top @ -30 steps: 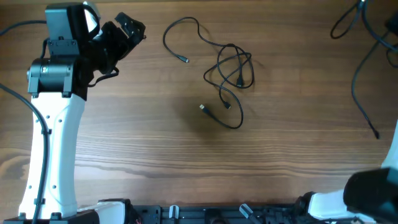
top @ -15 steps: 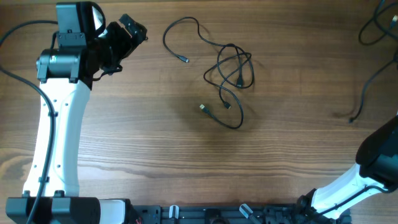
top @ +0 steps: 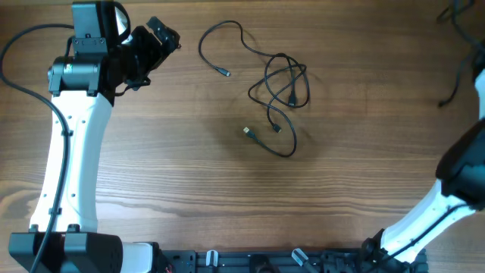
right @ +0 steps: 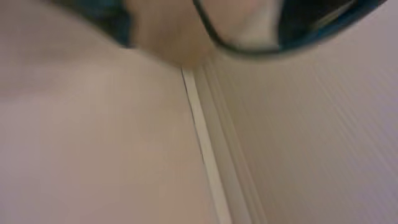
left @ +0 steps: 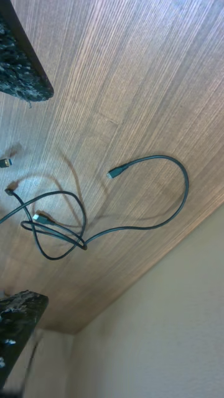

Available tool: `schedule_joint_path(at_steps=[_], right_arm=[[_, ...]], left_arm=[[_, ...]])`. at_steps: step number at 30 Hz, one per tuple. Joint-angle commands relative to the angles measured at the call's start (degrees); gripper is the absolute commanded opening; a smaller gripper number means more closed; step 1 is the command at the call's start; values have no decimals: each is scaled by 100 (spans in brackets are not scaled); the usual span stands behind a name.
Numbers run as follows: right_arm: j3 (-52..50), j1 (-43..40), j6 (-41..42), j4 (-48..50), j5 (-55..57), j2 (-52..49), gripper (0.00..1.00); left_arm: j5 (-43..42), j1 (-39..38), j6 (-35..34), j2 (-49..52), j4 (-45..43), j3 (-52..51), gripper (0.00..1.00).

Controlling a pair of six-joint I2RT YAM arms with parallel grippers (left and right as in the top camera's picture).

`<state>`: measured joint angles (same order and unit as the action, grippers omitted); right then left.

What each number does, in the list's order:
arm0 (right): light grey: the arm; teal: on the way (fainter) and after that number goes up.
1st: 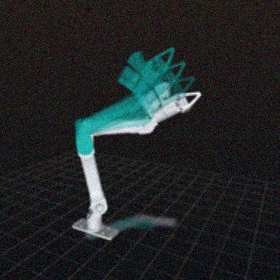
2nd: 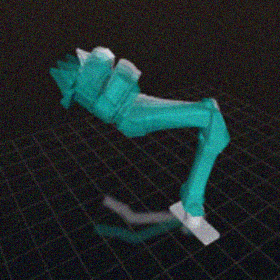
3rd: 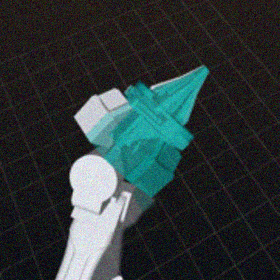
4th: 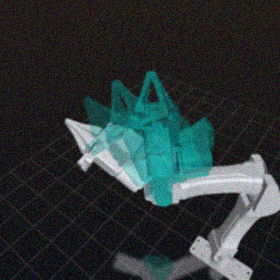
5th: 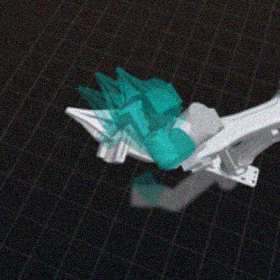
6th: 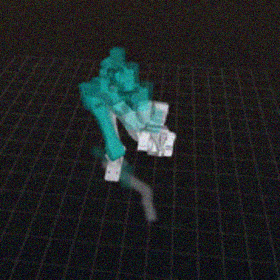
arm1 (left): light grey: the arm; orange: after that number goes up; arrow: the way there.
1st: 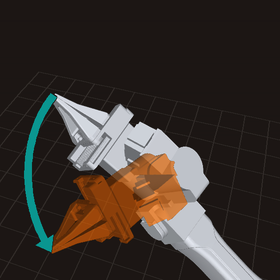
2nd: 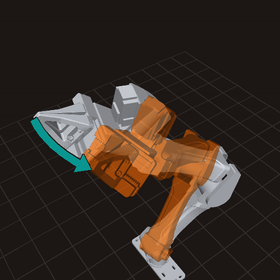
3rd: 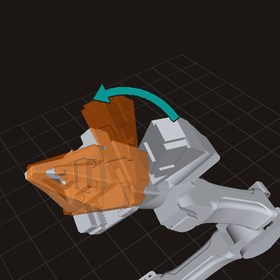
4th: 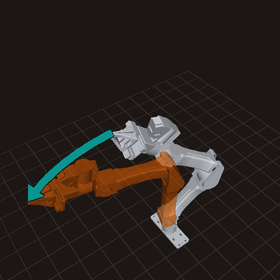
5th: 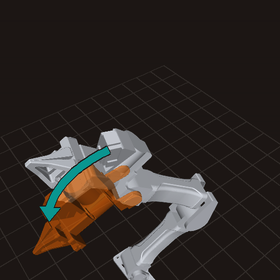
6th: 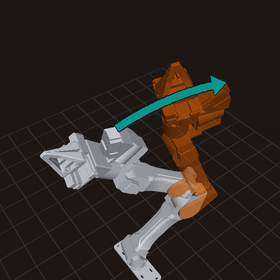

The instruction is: Untangle cables

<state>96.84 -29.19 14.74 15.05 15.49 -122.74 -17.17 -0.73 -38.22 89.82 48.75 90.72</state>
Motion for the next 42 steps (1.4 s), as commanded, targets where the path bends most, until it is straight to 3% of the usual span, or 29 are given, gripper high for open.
schedule_joint_path(at_steps=[1,9,15,20,26,35,42], right_arm=[[37,35,28,-442,-144,-149,100],[39,79,55,-2260,-925,494,100],[39,184,48,-3565,-3158,1486,100],[39,675,42,-4739,-4603,2236,100],[22,1213,44,-5525,-4817,2319,100],[22,1377,-114,-6356,-4640,2319,100],[22,1381,-323,-6793,-4533,2319,100]], left_arm=[[55,11,48,26,-52,4,100],[55,11,50,26,-46,4,100],[50,-254,127,83,-48,4,94],[31,-953,503,391,-52,4,87],[-33,-1530,229,905,323,-2,61],[181,-2435,-1438,2011,291,-50,56],[422,-2671,-1565,2612,101,-50,50]])
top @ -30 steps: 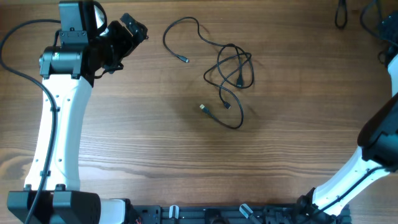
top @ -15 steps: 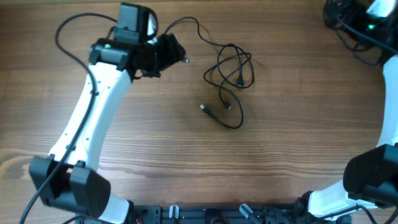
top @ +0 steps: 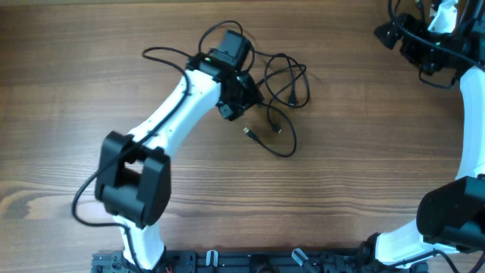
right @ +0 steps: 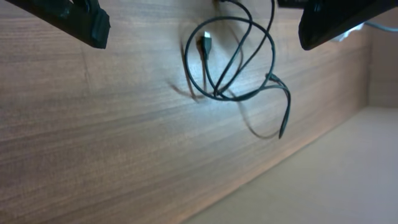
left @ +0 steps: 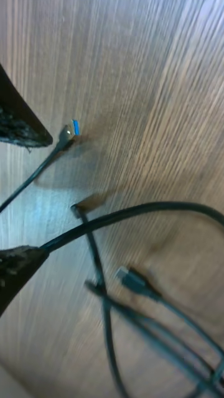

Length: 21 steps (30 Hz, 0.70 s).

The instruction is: Untangle cables

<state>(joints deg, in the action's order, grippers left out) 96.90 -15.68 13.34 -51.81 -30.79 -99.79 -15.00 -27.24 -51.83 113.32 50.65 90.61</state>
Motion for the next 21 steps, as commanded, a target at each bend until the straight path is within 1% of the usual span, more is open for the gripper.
schedule_joint_path(at_steps=[1,3,7,13,14,15,16,17,21], right_arm=[[15,31,-186,-157,94,24,100],[15,31,-186,-264,94,24,100],[15,44,-186,-367,92,24,100],[15,52,-334,-439,138,24,100],[15,52,-415,-439,138,15,100],[15,52,-435,-439,151,13,100],[15,52,-437,-439,184,-11,100],[11,52,-437,-446,184,-24,100],[11,52,-435,-468,181,-50,100]], left_arm=[[205,-20,-201,337,-173,-39,47],[267,-17,-199,428,-348,-39,45],[654,-24,-199,437,-588,-39,40],[654,-35,-201,437,-678,-39,36],[649,-35,-201,435,-713,-39,41],[629,-31,-197,435,-776,-39,51],[629,-15,-192,435,-831,-37,59],[586,4,-138,435,-879,-37,63],[376,61,-111,435,-1025,-37,65]])
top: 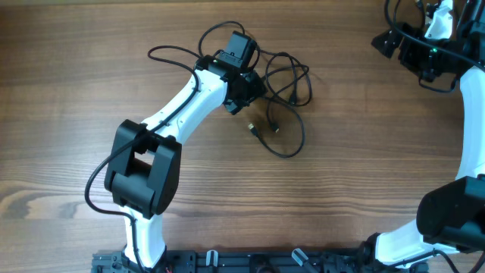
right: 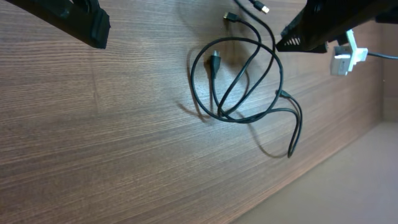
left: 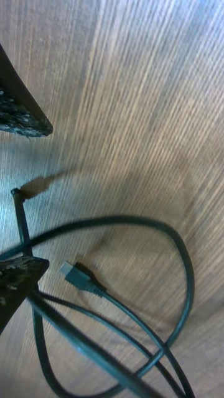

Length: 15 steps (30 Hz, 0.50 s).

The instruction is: Untangle cables

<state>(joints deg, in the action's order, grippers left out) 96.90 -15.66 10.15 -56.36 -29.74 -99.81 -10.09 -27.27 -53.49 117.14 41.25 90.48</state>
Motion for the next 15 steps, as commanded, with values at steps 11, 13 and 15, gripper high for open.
schedule_joint_path(at_steps=[11,13,15], right_arm=[[11,103,-118,-33,81,-151,100],[11,105,-116,-24,81,-157,100],[11,105,-118,-26,81,-162,100]], left_arm=[[-44,-111,50,610,-376,-26,41],[55,-111,52,610,-498,-26,30],[105,-105,59,610,-592,-24,10]])
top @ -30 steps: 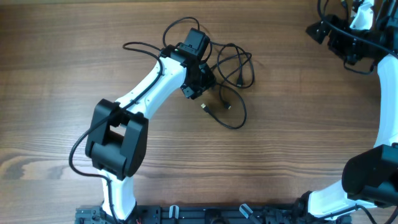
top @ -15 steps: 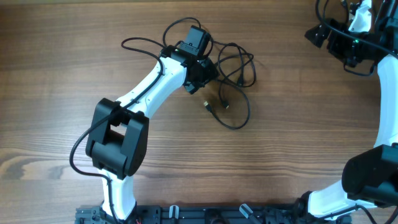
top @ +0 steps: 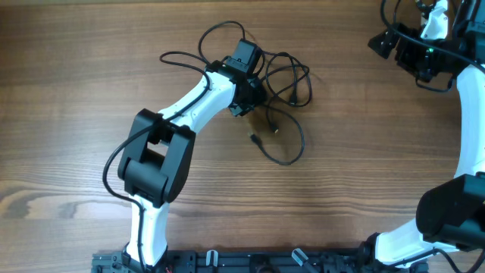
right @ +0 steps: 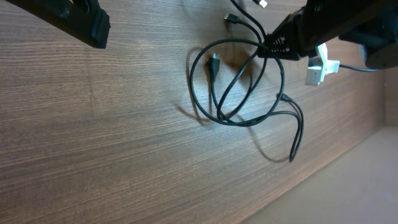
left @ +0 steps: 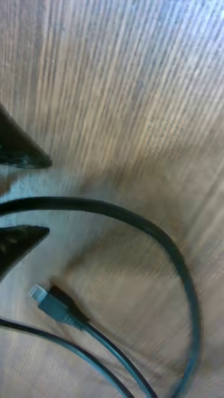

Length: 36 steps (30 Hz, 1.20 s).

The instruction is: Untangle cables

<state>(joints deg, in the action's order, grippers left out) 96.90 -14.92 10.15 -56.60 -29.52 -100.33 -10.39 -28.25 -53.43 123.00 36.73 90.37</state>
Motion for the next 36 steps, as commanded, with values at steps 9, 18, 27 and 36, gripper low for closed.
schedule_joint_path(at_steps=[9,18,27,36], right_arm=[[11,31,-269,42,55,-109,100],[17,87,-1056,396,-796,46,95],[17,815,-1150,483,-1237,568,95],[15,1600,-1150,645,-1797,584,95]], left_arm=[[103,549,1467,-1434,315,214,4],[151,857,2022,-4000,-24,275,4],[-308,850,1878,-4535,-966,275,4],[-826,1412,-7,-4804,-2538,275,4]])
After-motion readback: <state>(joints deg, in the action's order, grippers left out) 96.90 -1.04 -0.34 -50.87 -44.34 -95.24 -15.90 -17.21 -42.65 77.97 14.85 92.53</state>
